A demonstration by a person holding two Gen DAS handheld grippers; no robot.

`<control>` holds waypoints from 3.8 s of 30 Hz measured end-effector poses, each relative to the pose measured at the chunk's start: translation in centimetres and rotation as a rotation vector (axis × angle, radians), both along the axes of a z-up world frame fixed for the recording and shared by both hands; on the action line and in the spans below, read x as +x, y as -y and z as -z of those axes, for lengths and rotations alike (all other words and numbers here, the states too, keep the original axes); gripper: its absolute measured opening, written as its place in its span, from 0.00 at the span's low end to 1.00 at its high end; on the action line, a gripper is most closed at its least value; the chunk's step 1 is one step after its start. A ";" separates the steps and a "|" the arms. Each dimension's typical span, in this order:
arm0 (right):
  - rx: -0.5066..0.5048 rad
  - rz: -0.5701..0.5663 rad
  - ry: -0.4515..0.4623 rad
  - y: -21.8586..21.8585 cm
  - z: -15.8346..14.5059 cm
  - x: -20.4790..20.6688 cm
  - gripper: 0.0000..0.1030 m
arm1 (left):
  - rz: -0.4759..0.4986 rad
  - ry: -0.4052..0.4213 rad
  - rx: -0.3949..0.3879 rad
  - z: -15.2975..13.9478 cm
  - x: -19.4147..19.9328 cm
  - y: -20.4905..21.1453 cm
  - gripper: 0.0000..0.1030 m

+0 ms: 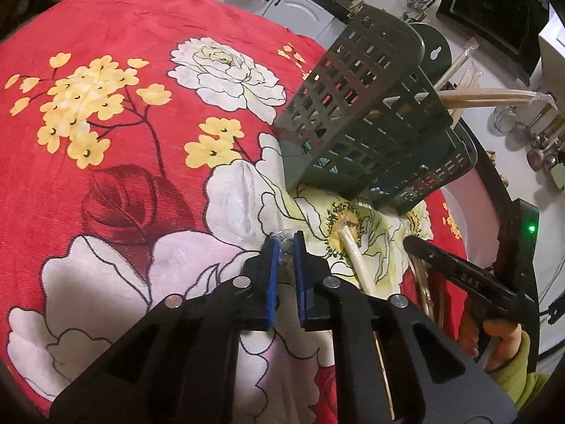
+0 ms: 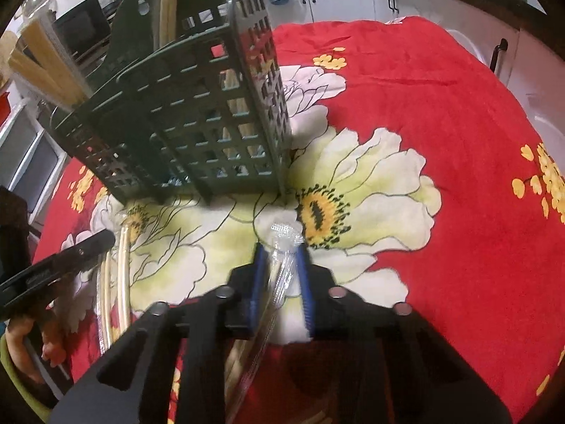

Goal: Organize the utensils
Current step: 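Close the left tool on a wrapped chopstick while the right tool grasps another, then lift the held chopsticks with both tools and carry them above the caddy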

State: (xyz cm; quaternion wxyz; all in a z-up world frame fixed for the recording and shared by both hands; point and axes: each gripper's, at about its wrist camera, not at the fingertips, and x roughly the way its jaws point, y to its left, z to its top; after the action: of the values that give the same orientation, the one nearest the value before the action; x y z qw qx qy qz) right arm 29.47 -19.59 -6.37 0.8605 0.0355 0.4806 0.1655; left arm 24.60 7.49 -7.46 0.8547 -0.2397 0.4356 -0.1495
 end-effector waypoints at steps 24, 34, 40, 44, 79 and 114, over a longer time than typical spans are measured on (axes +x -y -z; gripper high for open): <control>0.151 -0.180 0.298 -2.2 -10.6 -4.0 0.05 | 0.025 0.218 -0.014 -8.7 -3.6 -0.6 0.02; 0.172 -0.189 0.411 -2.2 -13.9 -5.6 0.05 | 0.074 0.337 0.029 -13.3 -4.1 1.4 0.01; 0.187 -0.175 0.455 -1.6 -15.6 -6.4 0.05 | 0.123 0.377 0.043 -14.9 -4.3 2.7 0.01; 0.191 -0.155 0.489 -1.1 -16.6 -6.6 0.05 | 0.152 0.400 0.052 -15.7 -4.2 3.7 0.01; 0.216 -0.021 0.712 3.1 -24.1 -5.5 0.05 | 0.252 0.636 0.064 -25.8 -1.3 9.5 0.01; 0.234 0.039 0.906 2.3 -25.1 -0.5 0.05 | 0.072 0.743 0.177 -27.3 5.1 9.5 0.01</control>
State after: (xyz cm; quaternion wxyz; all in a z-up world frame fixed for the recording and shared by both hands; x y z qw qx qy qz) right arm 28.94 -21.90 18.77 0.9768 0.0653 0.0339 0.2012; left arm 29.72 -2.04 19.89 0.9659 -0.0789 0.1153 -0.2179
